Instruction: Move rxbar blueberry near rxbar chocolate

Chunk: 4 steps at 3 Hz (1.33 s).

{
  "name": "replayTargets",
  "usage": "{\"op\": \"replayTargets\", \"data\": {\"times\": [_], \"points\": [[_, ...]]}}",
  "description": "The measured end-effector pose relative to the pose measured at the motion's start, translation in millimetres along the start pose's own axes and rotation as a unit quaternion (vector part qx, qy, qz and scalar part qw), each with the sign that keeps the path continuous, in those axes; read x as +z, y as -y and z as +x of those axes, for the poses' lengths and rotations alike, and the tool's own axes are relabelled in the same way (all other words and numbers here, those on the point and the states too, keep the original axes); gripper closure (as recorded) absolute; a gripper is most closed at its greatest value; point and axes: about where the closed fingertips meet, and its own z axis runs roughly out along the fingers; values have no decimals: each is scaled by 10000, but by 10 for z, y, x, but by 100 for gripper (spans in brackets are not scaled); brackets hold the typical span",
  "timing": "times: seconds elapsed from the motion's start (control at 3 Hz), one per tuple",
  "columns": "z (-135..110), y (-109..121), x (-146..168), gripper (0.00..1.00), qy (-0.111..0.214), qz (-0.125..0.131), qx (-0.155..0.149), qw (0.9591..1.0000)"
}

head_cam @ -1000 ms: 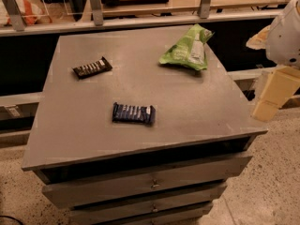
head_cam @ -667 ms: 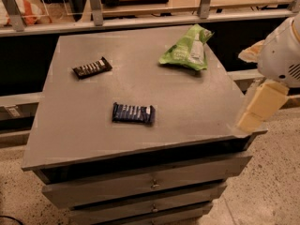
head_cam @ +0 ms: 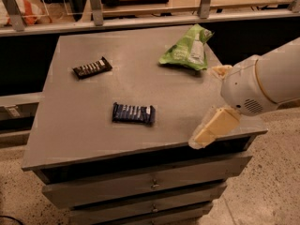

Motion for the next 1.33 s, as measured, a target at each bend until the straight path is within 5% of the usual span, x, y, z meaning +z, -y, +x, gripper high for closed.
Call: {"op": "replayTargets", "data": {"times": [0.33, 0.67, 1.33], "points": [[-153, -9, 269, 0, 440, 78, -98, 9990], [-354, -71, 597, 0, 774, -109, -147, 9968], [-403, -72, 703, 0, 865, -51, -44, 9962]]}}
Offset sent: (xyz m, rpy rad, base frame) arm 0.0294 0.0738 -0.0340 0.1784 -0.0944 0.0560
